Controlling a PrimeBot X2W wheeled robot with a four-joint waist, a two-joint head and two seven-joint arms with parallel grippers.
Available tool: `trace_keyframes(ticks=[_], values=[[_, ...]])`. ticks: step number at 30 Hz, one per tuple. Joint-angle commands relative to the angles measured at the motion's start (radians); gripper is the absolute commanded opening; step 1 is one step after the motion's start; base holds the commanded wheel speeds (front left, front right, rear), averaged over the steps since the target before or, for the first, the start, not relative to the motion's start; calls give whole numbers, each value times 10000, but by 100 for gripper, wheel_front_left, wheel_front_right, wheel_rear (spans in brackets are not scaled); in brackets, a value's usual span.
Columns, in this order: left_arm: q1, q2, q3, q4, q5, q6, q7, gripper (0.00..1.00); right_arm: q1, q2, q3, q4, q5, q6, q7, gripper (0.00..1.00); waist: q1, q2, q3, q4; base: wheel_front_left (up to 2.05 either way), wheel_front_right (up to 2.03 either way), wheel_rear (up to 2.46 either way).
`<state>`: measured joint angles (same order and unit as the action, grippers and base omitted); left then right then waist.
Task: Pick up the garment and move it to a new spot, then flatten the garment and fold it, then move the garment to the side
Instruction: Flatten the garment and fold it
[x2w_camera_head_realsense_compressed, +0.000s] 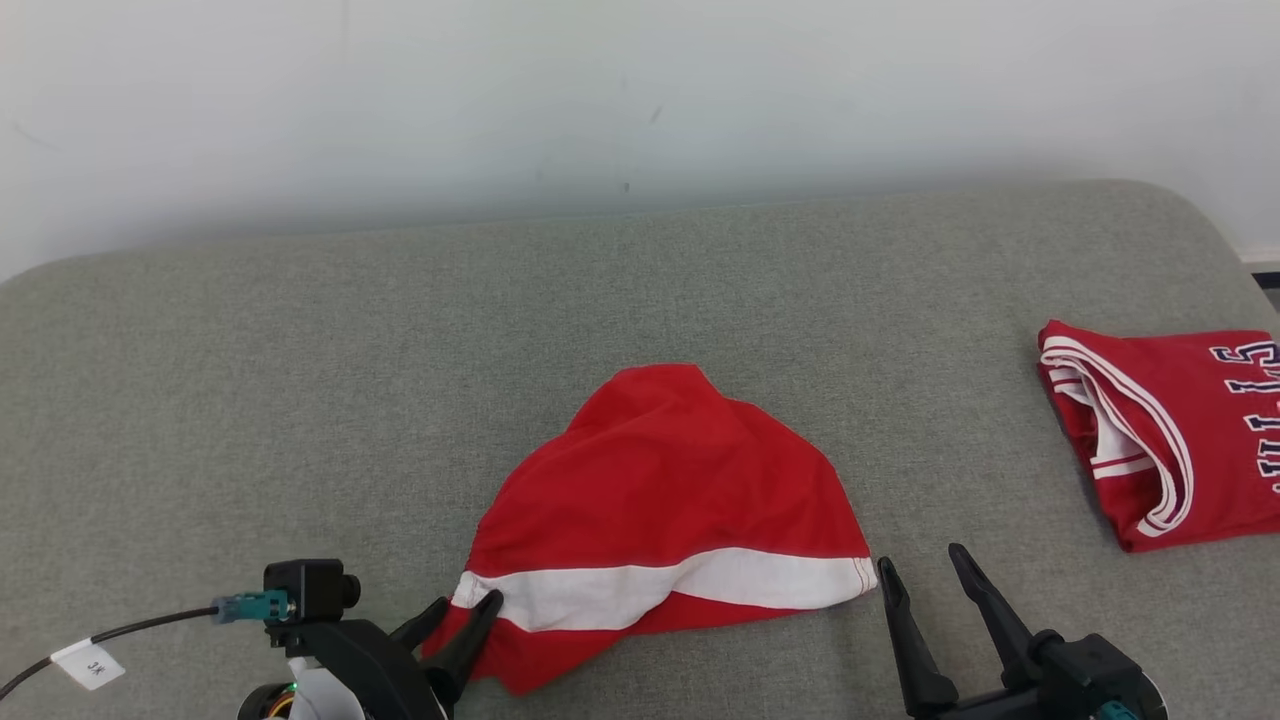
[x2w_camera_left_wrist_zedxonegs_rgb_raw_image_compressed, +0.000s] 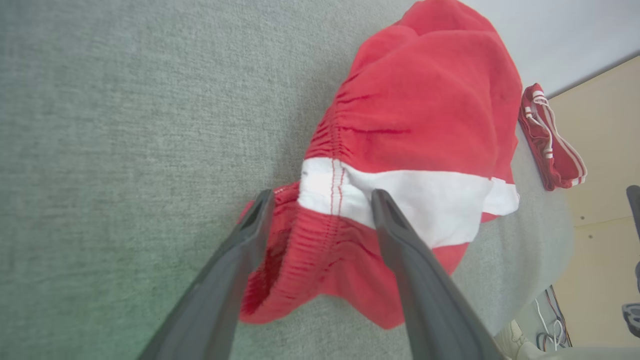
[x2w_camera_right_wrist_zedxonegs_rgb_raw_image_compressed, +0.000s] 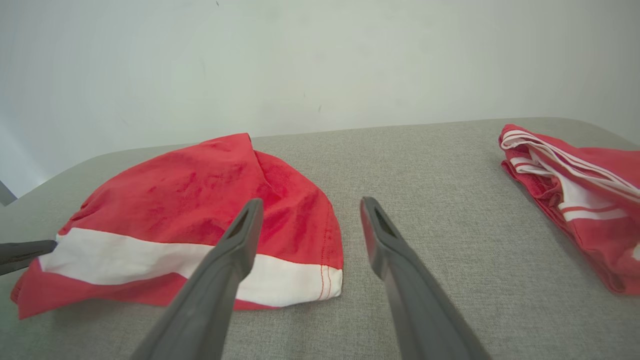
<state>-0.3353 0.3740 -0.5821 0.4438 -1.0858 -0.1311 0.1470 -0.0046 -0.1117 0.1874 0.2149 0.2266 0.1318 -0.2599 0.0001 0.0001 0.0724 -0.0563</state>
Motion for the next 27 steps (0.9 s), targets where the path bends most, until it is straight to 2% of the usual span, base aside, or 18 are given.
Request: trace_keyframes(ticks=[1, 5, 12, 13, 15, 16, 17, 18, 21, 23, 27], values=[[-83, -9, -93, 111, -85, 13, 21, 100, -51, -88, 27, 1, 12, -23, -35, 100, -1, -1, -16, -50, 0, 0, 0], [-181, -81, -299, -7, -519, 12, 109, 100, -44, -150, 13, -41, 17, -23, -35, 100, -1, -1, -36, -118, 0, 0, 0], [-202, 206, -618, -394, -830, 12, -46, 100, 109, -180, -30, -53, 36, -23, -28, 100, -1, -1, -151, -152, 0, 0, 0], [-164, 255, -666, -454, -858, 12, -65, 97, 131, -173, -44, -54, 38, -23, -25, 100, -1, -1, -173, -144, 0, 0, 0], [-76, 349, -753, -582, -881, 12, -141, 87, 179, -157, -49, -59, 35, -23, -9, 100, -1, -1, -211, -118, 0, 0, 0], [-26, 383, -781, -638, -914, 12, -155, 69, 197, -153, -60, -62, 33, -23, -3, 100, -1, -1, -226, -97, 0, 0, 0], [13, 395, -821, -707, -958, 12, -157, 57, 215, -152, -82, -65, 31, -23, 2, 100, -1, -1, -237, -66, 0, 0, 0], [46, 415, -860, -767, -982, 12, -178, 52, 228, -149, -88, -67, 27, -23, 7, 100, -1, -1, -245, -36, 0, 0, 0], [37, 469, -1036, -896, -878, 12, -352, 26, 217, -141, -67, -109, 1, -23, 42, 100, -1, -1, -242, 45, 0, 0, 0], [-53, 444, -1199, -928, -667, 12, -597, 0, 183, -129, -99, -150, -22, -23, 72, 100, -1, -1, -208, 103, 0, 0, 0], [-191, 402, -1499, -818, -241, 12, -1009, 0, 86, -166, -116, -224, -39, -23, 112, 100, -1, -1, -110, 169, 0, 0, 0]])
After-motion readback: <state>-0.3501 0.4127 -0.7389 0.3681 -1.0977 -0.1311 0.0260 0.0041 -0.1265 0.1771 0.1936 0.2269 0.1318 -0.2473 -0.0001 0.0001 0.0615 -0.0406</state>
